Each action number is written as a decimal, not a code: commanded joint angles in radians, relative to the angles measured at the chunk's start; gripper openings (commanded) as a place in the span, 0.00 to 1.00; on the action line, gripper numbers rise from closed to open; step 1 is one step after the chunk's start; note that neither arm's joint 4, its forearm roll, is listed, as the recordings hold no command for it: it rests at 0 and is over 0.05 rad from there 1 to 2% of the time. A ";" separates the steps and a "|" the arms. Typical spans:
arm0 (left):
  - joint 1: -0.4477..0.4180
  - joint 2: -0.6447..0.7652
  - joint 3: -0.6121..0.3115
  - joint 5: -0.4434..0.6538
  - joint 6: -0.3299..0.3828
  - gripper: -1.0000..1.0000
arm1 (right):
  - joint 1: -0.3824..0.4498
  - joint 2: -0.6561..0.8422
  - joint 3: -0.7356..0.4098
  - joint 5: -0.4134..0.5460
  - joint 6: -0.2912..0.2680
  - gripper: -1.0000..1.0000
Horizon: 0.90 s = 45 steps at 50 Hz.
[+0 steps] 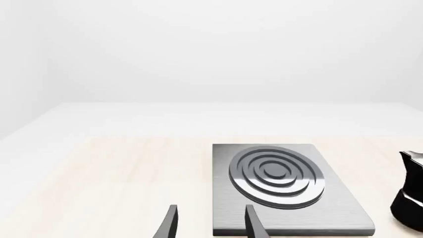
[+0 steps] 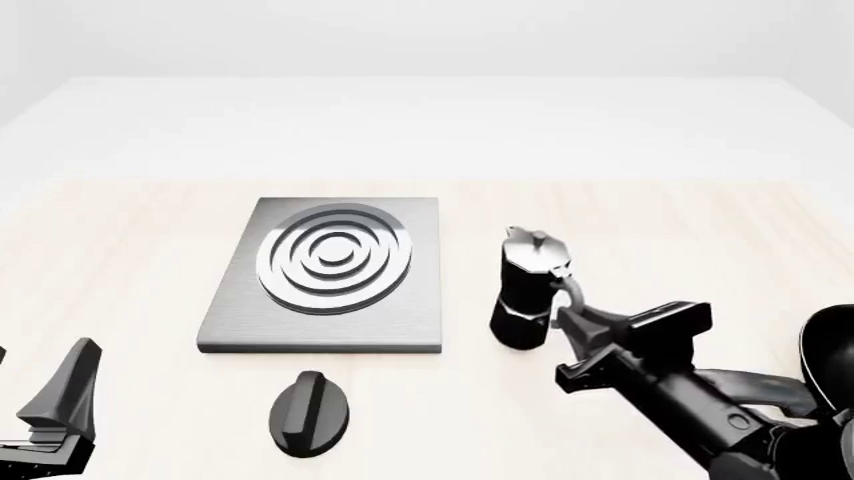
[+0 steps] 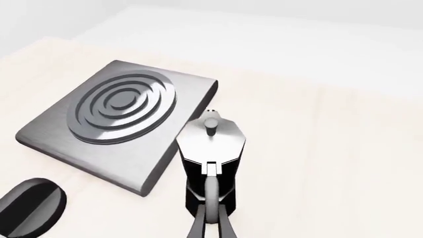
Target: Put the moka pot on the stove.
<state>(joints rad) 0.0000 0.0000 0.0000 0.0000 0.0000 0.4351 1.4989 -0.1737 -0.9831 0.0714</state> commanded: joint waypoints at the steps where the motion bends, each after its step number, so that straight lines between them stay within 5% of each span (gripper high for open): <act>1: 0.000 0.000 0.000 0.000 0.000 1.00 | 0.000 -0.124 0.001 0.079 -0.005 0.00; 25: 0.000 0.000 0.000 0.000 0.000 1.00 | 0.005 -0.403 -0.043 0.306 -0.029 0.00; 45: 0.000 0.000 0.000 0.000 0.000 1.00 | 0.052 -0.461 -0.128 0.371 -0.059 0.00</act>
<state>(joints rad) 0.0000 0.0000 0.0000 0.0000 0.0000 0.4676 1.0769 -0.2482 -0.6452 0.0194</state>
